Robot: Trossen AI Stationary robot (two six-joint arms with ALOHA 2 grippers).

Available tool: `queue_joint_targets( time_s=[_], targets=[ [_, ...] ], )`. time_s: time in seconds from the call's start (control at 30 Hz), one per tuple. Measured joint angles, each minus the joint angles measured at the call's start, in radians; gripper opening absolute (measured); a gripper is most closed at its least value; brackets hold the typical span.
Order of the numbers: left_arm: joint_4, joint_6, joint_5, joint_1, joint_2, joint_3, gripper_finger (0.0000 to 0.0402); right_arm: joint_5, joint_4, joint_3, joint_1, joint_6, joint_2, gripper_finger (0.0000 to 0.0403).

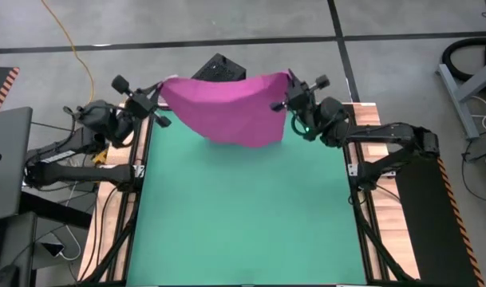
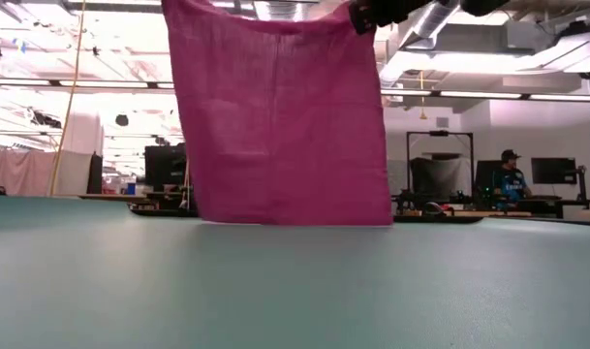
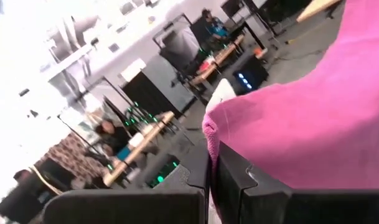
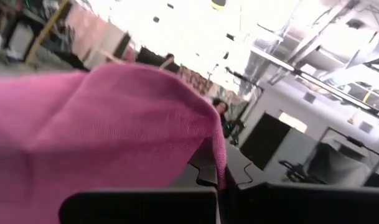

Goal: Roll towel into tight, uniform cylinder
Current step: Roll the pink towel

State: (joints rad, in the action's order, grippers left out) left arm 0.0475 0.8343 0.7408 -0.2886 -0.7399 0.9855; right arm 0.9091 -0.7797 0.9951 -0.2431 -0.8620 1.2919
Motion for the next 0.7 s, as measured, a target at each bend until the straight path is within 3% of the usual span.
queue_joint_targets(
  time_s=[0.13,0.33,0.53,0.7],
  targets=[
    [-0.107,0.091,-0.105,-0.126,-0.051,0.0,0.0,-0.11,-0.051,0.0,-0.067,0.005,0.0,0.0008],
    [-0.23,0.2,-0.151,-0.245,-0.124,0.011,0.0,-0.125,-0.141,0.001,-0.116,-0.051,-0.001,0.0008],
    [-0.112,0.104,-0.16,-0.264,-0.123,0.017,0.0,-0.125,-0.042,0.001,-0.052,-0.024,-0.015,0.0008],
    [0.121,-0.057,-0.184,-0.24,-0.064,0.017,0.0,-0.096,0.242,0.001,0.081,0.073,-0.034,0.0008]
  ],
)
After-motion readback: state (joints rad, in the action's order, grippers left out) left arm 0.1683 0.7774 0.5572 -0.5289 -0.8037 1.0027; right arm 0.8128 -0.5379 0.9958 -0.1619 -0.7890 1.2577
